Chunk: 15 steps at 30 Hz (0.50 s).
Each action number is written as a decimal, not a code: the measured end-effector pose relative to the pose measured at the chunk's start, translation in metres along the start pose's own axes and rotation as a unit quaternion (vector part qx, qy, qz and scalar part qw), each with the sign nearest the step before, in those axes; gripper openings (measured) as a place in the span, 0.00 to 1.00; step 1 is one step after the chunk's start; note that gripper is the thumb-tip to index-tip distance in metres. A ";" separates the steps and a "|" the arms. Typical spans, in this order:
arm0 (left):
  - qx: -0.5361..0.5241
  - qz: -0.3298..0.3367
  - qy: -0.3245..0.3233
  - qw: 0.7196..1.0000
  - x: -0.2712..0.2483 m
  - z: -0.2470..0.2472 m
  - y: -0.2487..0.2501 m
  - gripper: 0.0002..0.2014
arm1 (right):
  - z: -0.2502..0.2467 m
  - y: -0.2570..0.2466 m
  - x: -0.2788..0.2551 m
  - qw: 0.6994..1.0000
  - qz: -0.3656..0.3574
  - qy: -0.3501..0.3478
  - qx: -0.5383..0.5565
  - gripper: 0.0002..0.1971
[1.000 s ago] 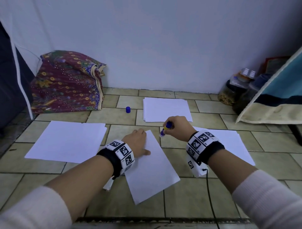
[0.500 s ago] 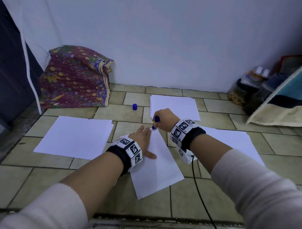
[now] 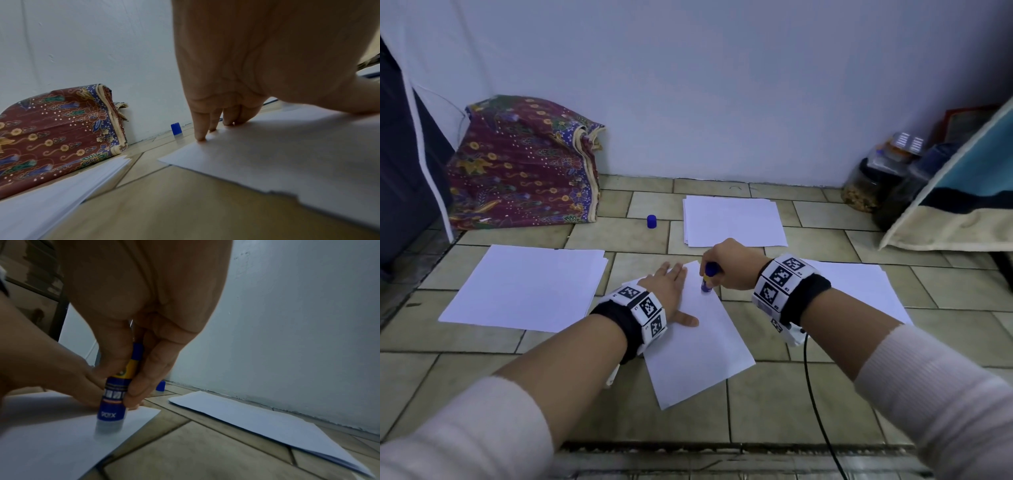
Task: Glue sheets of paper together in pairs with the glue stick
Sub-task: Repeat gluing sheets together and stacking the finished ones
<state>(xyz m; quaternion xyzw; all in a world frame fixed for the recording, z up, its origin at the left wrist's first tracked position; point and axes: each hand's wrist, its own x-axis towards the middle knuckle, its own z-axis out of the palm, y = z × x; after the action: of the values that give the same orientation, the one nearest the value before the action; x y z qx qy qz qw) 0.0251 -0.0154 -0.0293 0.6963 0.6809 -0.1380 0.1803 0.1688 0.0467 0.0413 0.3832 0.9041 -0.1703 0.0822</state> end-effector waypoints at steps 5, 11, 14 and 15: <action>0.001 0.000 -0.003 1.000 0.000 0.001 -0.001 0.56 | 0.006 0.001 -0.018 0.999 -0.029 -0.027 0.004 0.12; 0.007 0.002 -0.005 1.000 0.003 0.004 -0.002 0.56 | 0.014 0.012 -0.045 0.997 -0.059 -0.054 0.006 0.13; 0.006 -0.003 -0.009 1.000 0.002 0.004 -0.002 0.56 | 0.015 0.014 -0.056 0.995 -0.073 -0.068 0.004 0.13; 0.007 -0.004 -0.011 1.000 0.001 0.003 -0.001 0.56 | 0.015 0.014 -0.059 0.994 -0.076 -0.075 0.000 0.13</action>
<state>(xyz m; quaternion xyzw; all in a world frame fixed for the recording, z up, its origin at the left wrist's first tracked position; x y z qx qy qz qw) 0.0242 -0.0154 -0.0325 0.6931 0.6807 -0.1517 0.1823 0.2202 0.0107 0.0401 0.2994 0.9218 -0.2046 0.1369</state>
